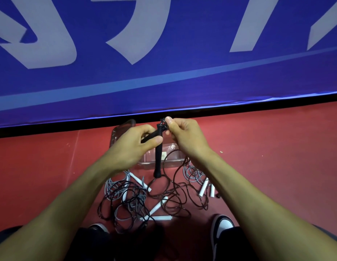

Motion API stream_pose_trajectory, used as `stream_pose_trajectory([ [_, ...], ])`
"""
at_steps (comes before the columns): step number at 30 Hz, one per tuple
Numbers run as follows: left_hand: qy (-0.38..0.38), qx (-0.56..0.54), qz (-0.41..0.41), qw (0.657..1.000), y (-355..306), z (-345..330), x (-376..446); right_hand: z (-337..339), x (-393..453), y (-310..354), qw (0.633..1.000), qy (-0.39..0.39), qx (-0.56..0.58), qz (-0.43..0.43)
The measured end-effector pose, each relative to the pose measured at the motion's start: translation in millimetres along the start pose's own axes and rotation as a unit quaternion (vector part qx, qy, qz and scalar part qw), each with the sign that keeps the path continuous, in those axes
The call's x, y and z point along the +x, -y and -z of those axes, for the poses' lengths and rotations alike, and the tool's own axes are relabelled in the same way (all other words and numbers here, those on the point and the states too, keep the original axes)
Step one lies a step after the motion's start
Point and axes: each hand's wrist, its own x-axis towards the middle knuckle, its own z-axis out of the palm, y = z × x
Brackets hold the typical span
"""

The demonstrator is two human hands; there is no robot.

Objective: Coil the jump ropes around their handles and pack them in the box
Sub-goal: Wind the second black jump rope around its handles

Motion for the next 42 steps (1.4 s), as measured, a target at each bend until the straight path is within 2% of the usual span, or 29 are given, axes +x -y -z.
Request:
stream_pose_trajectory([
  [3, -0.089, 0.087, -0.001, 0.992, -4, -1, -3, -6, 1, -4, 1.0, 0.007, -0.017, 0.021],
  [5, -0.109, 0.108, -0.004, 0.988, -7, -2, -5, -9, 0, -3, 0.999, 0.018, -0.016, 0.026],
  [9, -0.081, 0.028, 0.05, 0.995, -1, 0, -2, -8, -1, 4, 0.999, 0.039, 0.0, 0.033],
  [12, -0.074, 0.0, 0.047, 0.996, -2, -4, -2, -7, 0, 5, 0.999, 0.023, 0.01, 0.023],
  [16, -0.054, 0.076, 0.018, 0.995, -4, -10, -2, -4, -1, 2, 1.0, 0.009, -0.01, -0.002],
  [20, -0.011, 0.077, 0.001, 0.997, -3, -4, -1, -3, 0, -2, 0.999, -0.001, -0.039, 0.005],
  [22, -0.023, 0.099, -0.02, 0.995, -3, -1, -2, -4, 1, -3, 0.999, -0.008, -0.046, 0.025],
  [25, -0.094, 0.141, -0.046, 0.984, -3, -4, -5, -5, 2, -1, 0.999, -0.004, -0.019, 0.034],
  [28, -0.143, 0.079, -0.007, 0.987, -9, -10, -5, -6, 2, 2, 0.999, 0.011, 0.042, 0.007],
  [31, -0.122, -0.022, 0.009, 0.992, -9, -13, 0, -8, -1, 3, 0.992, 0.035, 0.112, -0.045],
  [33, -0.093, -0.011, -0.016, 0.995, -4, -14, -1, -10, -2, 2, 0.987, 0.042, 0.134, -0.074],
  [35, -0.074, -0.011, -0.028, 0.997, -1, -17, -3, -10, -1, -2, 0.991, 0.029, 0.106, -0.074],
  [37, -0.054, -0.012, -0.014, 0.998, -1, -17, -3, -10, 0, -3, 0.998, 0.011, 0.032, -0.053],
  [40, -0.055, 0.079, -0.011, 0.995, -2, -17, -3, -10, -2, -4, 0.994, -0.007, -0.106, -0.005],
  [42, -0.064, 0.115, -0.016, 0.991, 0, -18, -4, -12, -5, -4, 0.988, 0.001, -0.152, 0.008],
])
